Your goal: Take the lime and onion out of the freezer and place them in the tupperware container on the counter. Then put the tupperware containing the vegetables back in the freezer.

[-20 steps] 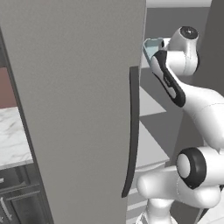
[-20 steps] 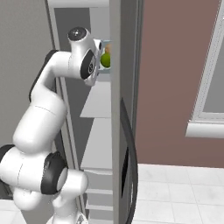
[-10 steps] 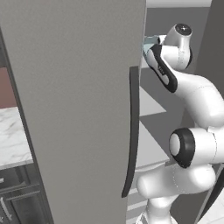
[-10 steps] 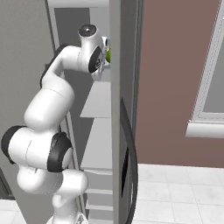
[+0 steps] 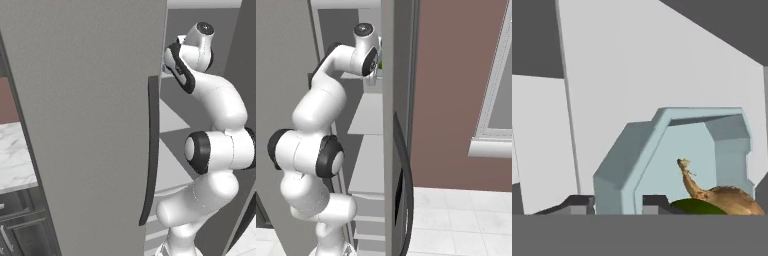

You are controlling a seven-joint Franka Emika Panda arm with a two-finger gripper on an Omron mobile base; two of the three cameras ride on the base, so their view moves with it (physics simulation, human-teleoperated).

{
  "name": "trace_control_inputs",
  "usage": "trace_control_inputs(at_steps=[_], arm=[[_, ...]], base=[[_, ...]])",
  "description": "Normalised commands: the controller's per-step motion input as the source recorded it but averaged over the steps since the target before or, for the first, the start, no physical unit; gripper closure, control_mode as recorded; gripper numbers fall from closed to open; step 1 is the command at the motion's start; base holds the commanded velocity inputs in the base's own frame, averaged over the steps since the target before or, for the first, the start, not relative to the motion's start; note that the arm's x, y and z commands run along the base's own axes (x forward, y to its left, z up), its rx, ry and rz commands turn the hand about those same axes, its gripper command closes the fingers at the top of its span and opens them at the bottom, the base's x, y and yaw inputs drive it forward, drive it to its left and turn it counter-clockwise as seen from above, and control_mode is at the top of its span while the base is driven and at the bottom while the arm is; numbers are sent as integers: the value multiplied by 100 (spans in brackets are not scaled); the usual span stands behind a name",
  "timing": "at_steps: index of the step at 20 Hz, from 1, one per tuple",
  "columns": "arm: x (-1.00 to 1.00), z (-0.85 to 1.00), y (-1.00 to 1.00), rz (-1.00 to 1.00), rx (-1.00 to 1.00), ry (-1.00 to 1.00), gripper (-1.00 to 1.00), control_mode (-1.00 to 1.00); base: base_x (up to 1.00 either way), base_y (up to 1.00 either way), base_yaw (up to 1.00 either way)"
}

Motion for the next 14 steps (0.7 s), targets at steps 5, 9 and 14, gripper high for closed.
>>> trace_control_inputs(at_steps=[5,9,14], arm=[[39,0,-5,2,0,0,100,-100],[30,0,-2,2,0,0,100,-100],[20,0,0,1,0,-1,-100,-100]], base=[[0,0,0],[0,0,0],[0,0,0]])
